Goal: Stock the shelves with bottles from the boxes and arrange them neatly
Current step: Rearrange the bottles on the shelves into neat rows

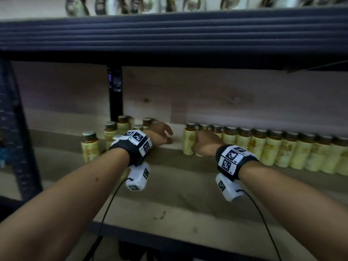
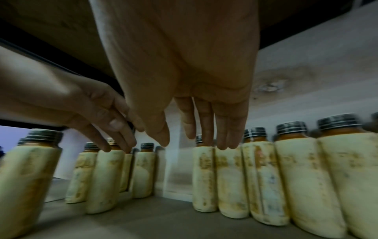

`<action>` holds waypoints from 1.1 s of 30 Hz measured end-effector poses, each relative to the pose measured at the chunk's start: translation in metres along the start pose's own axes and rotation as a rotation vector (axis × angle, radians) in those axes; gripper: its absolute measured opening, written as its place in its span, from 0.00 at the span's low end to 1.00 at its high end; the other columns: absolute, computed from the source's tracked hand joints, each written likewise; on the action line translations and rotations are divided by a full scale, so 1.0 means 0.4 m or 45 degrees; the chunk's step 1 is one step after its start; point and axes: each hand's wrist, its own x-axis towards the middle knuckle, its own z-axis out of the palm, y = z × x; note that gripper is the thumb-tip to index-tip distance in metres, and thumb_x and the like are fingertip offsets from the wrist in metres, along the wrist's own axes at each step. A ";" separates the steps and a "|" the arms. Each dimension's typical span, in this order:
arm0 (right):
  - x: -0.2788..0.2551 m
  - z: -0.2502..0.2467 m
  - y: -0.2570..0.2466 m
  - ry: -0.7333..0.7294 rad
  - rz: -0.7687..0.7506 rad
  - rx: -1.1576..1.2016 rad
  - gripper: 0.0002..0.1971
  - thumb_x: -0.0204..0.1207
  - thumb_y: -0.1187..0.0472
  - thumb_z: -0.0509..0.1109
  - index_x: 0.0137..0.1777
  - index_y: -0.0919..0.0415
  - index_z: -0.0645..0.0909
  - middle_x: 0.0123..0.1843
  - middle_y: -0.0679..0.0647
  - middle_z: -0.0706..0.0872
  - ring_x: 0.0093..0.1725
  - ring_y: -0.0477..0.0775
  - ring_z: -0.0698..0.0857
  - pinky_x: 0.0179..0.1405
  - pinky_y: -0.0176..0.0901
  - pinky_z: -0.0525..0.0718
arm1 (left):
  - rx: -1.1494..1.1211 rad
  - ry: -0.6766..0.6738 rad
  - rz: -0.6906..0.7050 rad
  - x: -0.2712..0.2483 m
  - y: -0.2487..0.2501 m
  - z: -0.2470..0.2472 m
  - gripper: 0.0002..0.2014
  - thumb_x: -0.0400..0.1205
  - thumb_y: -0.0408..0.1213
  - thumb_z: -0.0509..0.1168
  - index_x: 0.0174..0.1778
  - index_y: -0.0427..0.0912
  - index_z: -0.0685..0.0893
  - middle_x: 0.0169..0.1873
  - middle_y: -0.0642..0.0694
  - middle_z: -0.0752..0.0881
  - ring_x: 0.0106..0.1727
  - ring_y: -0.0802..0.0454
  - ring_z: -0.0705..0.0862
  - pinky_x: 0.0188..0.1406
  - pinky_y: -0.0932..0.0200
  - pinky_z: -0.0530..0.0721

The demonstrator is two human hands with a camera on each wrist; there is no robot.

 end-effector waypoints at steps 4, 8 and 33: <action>0.016 -0.006 0.084 0.035 0.074 0.022 0.16 0.75 0.60 0.72 0.29 0.57 0.73 0.28 0.50 0.76 0.28 0.49 0.78 0.22 0.39 0.68 | -0.009 -0.047 -0.003 0.086 0.045 0.094 0.18 0.79 0.46 0.71 0.63 0.47 0.82 0.60 0.44 0.85 0.57 0.47 0.83 0.54 0.57 0.82; 0.069 -0.009 0.137 0.113 0.019 0.126 0.06 0.79 0.61 0.67 0.49 0.64 0.82 0.46 0.58 0.84 0.48 0.60 0.85 0.42 0.45 0.82 | -0.020 0.027 -0.033 0.174 0.060 0.161 0.26 0.80 0.48 0.69 0.73 0.43 0.76 0.69 0.41 0.80 0.68 0.44 0.79 0.64 0.56 0.77; 0.314 0.098 0.094 0.190 -0.012 0.162 0.33 0.64 0.49 0.84 0.67 0.58 0.77 0.65 0.59 0.74 0.61 0.63 0.78 0.59 0.54 0.83 | -0.675 0.570 -0.417 0.326 -0.094 0.232 0.15 0.82 0.42 0.65 0.61 0.39 0.79 0.56 0.38 0.85 0.53 0.41 0.84 0.52 0.51 0.84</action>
